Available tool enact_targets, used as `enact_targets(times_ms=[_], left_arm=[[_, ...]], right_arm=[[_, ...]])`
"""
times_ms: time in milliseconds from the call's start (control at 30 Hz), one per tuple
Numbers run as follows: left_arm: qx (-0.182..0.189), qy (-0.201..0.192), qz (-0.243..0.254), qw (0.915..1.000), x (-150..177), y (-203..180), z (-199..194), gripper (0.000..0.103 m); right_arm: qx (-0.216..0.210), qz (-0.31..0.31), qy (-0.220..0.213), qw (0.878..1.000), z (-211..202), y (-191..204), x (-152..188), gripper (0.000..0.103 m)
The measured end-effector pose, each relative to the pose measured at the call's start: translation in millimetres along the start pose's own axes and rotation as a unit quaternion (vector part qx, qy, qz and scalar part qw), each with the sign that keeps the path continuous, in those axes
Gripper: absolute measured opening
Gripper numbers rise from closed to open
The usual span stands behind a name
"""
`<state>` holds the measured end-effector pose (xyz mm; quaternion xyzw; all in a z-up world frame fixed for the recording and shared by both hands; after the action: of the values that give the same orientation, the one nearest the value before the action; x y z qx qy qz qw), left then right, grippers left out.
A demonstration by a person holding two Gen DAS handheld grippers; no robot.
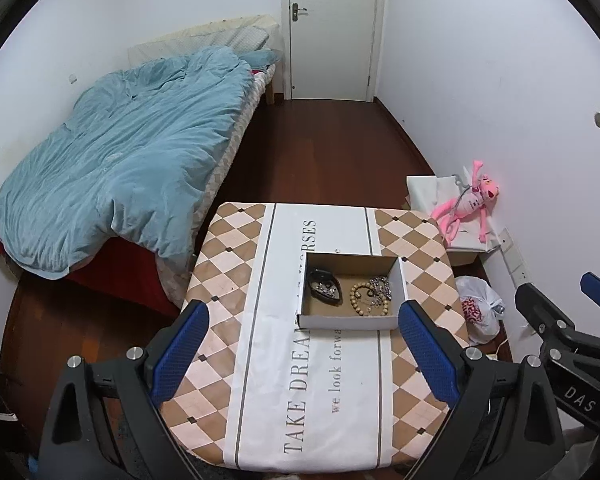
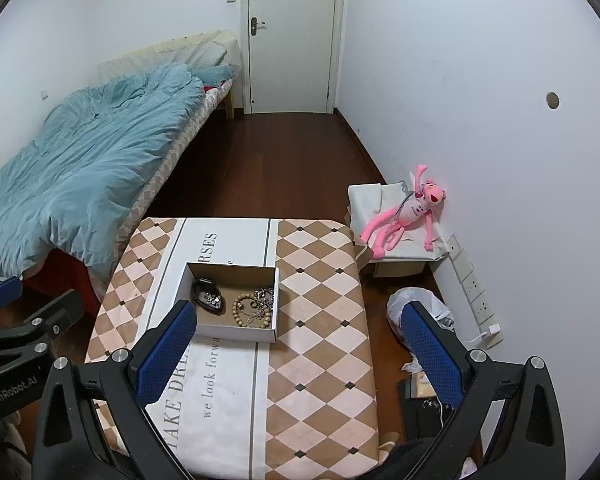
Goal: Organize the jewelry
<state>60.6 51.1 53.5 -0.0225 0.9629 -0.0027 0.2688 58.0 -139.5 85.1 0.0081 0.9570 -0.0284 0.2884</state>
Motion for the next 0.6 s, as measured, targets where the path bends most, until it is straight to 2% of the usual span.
enact_targets(times_ms=[367, 600], left_arm=[[-0.015, 0.027, -0.002, 0.9995, -16, 1, 38, 0.097], [-0.017, 0.037, 0.000, 0.9992, -15, 0, 48, 0.097]], right_arm=[[0.005, 0.003, 0.038, 0.999, 50, 3, -10, 0.103], [0.009, 0.004, 0.052, 0.999, 65, 0, -8, 0.103]])
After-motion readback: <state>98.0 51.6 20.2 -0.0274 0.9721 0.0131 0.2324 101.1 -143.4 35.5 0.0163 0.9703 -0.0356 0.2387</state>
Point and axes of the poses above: each gripper's, at about its wrist camera, not at the fingertips, and z roughly the way its jaws point, y to its left, x to its underside, the point moved 3 cm from there along z, roughly the way its jaws point, and after that the axes turned 9 degrees about y, right-handed, at the moved point
